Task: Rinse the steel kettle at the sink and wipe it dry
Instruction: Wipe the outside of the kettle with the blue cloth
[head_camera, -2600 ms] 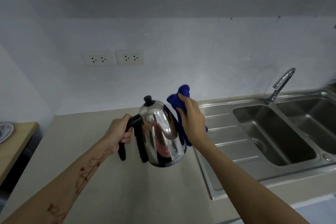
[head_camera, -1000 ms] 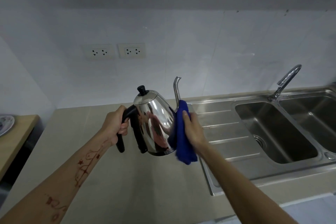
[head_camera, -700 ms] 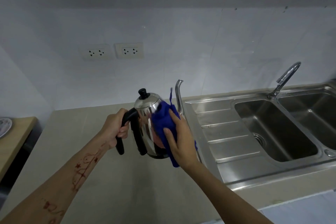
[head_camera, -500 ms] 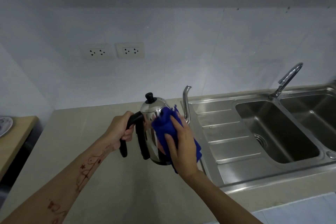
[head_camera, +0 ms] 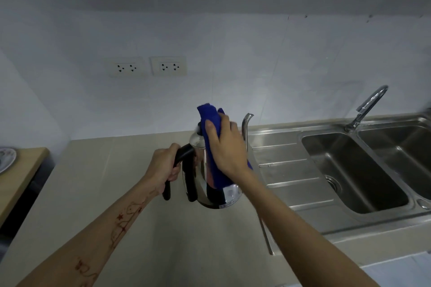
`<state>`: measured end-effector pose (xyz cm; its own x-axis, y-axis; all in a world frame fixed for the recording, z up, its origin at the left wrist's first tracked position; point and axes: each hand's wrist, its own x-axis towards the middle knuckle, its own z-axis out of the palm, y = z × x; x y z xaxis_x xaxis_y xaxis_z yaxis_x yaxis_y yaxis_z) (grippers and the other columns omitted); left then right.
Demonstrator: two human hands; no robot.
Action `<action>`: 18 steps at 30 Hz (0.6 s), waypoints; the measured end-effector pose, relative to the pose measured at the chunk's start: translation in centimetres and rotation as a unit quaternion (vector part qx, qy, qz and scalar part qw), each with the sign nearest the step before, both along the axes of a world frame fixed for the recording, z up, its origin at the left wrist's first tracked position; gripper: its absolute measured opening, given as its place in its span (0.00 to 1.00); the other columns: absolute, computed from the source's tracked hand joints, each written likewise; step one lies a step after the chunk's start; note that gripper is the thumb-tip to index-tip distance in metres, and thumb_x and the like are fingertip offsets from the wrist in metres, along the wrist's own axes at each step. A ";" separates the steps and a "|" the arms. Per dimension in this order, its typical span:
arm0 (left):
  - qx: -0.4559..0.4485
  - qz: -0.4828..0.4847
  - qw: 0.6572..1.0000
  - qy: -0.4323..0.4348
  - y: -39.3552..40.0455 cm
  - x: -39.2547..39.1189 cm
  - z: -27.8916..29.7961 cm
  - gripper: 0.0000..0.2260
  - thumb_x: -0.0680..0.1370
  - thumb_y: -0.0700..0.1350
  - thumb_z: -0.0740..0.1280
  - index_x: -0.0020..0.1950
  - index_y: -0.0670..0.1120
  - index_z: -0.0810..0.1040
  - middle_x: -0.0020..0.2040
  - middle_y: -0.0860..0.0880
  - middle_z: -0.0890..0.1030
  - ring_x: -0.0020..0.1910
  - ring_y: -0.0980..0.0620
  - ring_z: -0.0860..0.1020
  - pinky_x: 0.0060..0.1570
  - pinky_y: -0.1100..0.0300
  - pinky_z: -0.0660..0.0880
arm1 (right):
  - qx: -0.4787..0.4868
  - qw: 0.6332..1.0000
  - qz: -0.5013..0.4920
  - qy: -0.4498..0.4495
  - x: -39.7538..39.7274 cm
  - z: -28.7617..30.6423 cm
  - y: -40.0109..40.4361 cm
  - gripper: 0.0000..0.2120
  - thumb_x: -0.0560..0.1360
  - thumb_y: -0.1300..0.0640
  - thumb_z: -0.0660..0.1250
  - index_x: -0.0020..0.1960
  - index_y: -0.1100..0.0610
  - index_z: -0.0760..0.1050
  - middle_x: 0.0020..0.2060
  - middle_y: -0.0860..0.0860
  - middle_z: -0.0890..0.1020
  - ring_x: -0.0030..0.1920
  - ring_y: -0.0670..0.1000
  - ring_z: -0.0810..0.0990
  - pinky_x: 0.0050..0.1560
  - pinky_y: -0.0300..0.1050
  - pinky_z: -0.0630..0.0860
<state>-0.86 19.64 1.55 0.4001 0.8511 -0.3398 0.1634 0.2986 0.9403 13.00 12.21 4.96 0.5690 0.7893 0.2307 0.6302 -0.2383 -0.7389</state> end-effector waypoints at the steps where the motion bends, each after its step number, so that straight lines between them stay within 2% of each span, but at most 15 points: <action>1: -0.001 0.005 1.000 -0.001 -0.1 0.1 0.1 0.17 0.79 0.45 0.59 0.30 0.44 0.68 0.20 0.49 0.65 0.18 0.53 0.59 0.21 0.63 0.56 | -0.009 1.000 0.014 0.007 1.0 0.7 0.7 0.22 0.81 0.41 0.50 0.66 0.53 0.67 0.56 0.57 0.78 0.52 0.58 0.79 0.52 0.54 0.75; 3: 0.000 0.016 1.000 -0.003 -0.4 0.2 0.0 0.17 0.79 0.44 0.59 0.30 0.44 0.68 0.20 0.49 0.65 0.18 0.53 0.59 0.21 0.63 0.56 | 0.012 0.998 0.053 0.030 1.7 1.6 1.3 0.18 0.81 0.43 0.52 0.60 0.54 0.70 0.48 0.54 0.81 0.45 0.55 0.80 0.45 0.50 0.75; 6: 0.017 0.009 1.000 -0.005 -0.7 0.3 -0.1 0.17 0.80 0.44 0.58 0.32 0.43 0.71 0.21 0.48 0.66 0.17 0.53 0.61 0.21 0.64 0.57 | 0.082 0.988 0.088 -0.097 0.1 1.0 -0.1 0.16 0.82 0.47 0.55 0.66 0.52 0.68 0.55 0.51 0.80 0.49 0.49 0.79 0.48 0.45 0.76; 8: 0.026 0.006 1.000 0.000 -0.8 0.2 0.0 0.17 0.81 0.44 0.58 0.33 0.42 0.71 0.21 0.47 0.66 0.17 0.53 0.61 0.21 0.64 0.57 | 0.068 0.987 0.118 -0.081 1.1 1.9 0.2 0.16 0.82 0.46 0.55 0.64 0.52 0.70 0.52 0.51 0.81 0.47 0.51 0.80 0.49 0.48 0.76; 10: 0.047 0.009 0.999 0.018 -1.0 0.2 -0.1 0.17 0.80 0.44 0.59 0.32 0.43 0.70 0.21 0.47 0.66 0.17 0.54 0.62 0.20 0.65 0.58 | -0.062 0.981 0.184 -0.002 3.3 4.3 2.0 0.16 0.82 0.44 0.54 0.59 0.54 0.74 0.47 0.52 0.82 0.45 0.53 0.80 0.50 0.50 0.74; 11: 0.065 0.010 0.997 0.030 -1.2 0.3 -0.1 0.17 0.80 0.44 0.59 0.31 0.42 0.70 0.22 0.48 0.67 0.17 0.55 0.64 0.20 0.65 0.59 | -0.155 0.960 0.230 -0.022 4.0 5.6 3.1 0.17 0.82 0.44 0.55 0.58 0.54 0.75 0.48 0.52 0.81 0.46 0.53 0.78 0.51 0.49 0.72; 13: 0.096 0.018 0.994 0.048 -1.8 0.7 -0.5 0.18 0.80 0.45 0.61 0.31 0.42 0.70 0.23 0.48 0.69 0.19 0.56 0.68 0.20 0.66 0.64 | -0.325 0.882 0.316 -0.132 3.6 6.8 4.9 0.19 0.81 0.44 0.56 0.62 0.55 0.74 0.55 0.54 0.79 0.51 0.53 0.75 0.52 0.47 0.67; 14: 0.106 0.023 0.993 0.049 -2.1 0.9 -0.8 0.19 0.81 0.45 0.61 0.30 0.43 0.70 0.23 0.49 0.69 0.20 0.55 0.69 0.23 0.65 0.66 | -0.380 0.841 0.335 -0.192 2.9 6.7 5.6 0.20 0.81 0.44 0.56 0.64 0.56 0.74 0.58 0.54 0.78 0.53 0.54 0.75 0.52 0.46 0.67; 15: 0.116 0.030 0.991 0.050 -2.4 1.1 -1.1 0.19 0.81 0.45 0.61 0.29 0.43 0.69 0.23 0.49 0.69 0.22 0.54 0.70 0.26 0.63 0.67 | -0.409 0.812 0.343 -0.235 2.2 6.4 6.0 0.21 0.81 0.44 0.56 0.65 0.56 0.73 0.61 0.54 0.77 0.56 0.55 0.75 0.52 0.47 0.67; 18: 0.155 0.055 0.984 0.074 -2.9 1.0 -2.2 0.20 0.80 0.46 0.61 0.27 0.44 0.68 0.20 0.52 0.68 0.24 0.50 0.70 0.30 0.57 0.67 | -0.438 0.794 0.336 -0.256 1.2 5.5 6.1 0.21 0.81 0.45 0.55 0.67 0.56 0.72 0.62 0.55 0.77 0.57 0.56 0.76 0.52 0.48 0.69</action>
